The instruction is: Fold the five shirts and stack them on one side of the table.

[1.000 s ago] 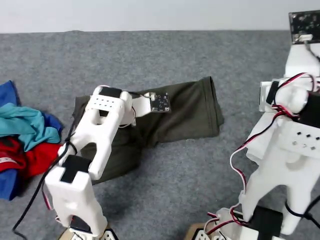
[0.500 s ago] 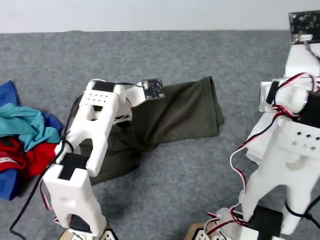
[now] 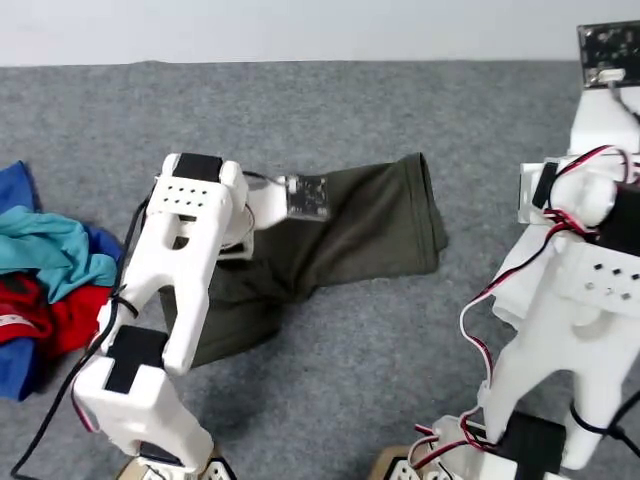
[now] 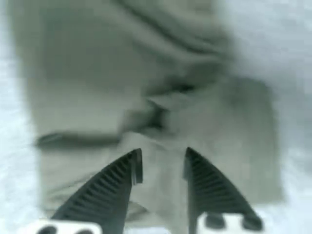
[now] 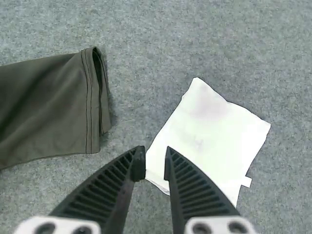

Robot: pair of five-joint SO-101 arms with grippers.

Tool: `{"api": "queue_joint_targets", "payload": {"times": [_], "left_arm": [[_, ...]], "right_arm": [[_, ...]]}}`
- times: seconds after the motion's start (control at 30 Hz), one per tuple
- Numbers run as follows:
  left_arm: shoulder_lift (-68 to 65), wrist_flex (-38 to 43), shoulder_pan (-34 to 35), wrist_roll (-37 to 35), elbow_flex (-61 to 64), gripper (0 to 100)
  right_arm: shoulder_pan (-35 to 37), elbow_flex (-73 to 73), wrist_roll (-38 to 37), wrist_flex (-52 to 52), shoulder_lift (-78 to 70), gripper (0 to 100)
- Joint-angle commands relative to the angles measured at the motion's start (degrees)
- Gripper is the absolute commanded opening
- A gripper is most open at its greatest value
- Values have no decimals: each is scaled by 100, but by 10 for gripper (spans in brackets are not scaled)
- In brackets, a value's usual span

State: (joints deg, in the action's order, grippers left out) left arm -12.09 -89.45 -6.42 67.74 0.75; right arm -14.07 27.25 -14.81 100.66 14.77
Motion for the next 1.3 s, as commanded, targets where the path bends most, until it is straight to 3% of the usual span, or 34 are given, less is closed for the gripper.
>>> {"api": "queue_joint_targets", "payload": {"times": [0.0, 0.23, 0.4, 0.67, 0.97, 1.13, 1.27], "left_arm": [[290, -484, -18, 202, -136, 108], [-738, 422, -79, 176, -57, 108], [-1143, 1125, -273, -369, -303, 108], [-1222, 1187, -712, -668, -655, 108], [-1213, 1670, -809, -651, 171, 108], [-1125, 1565, -756, -651, 163, 111], [-809, 642, -651, -651, -382, 111]], "right_arm": [[-57, 0, 35, 224, 189, 80], [-48, 0, 53, 224, 154, 80], [-48, 0, 53, 224, 163, 80], [-48, 0, 53, 233, 189, 80], [-48, 0, 53, 233, 189, 80], [-48, 0, 35, 233, 198, 80], [-48, 0, 35, 233, 207, 80]]}}
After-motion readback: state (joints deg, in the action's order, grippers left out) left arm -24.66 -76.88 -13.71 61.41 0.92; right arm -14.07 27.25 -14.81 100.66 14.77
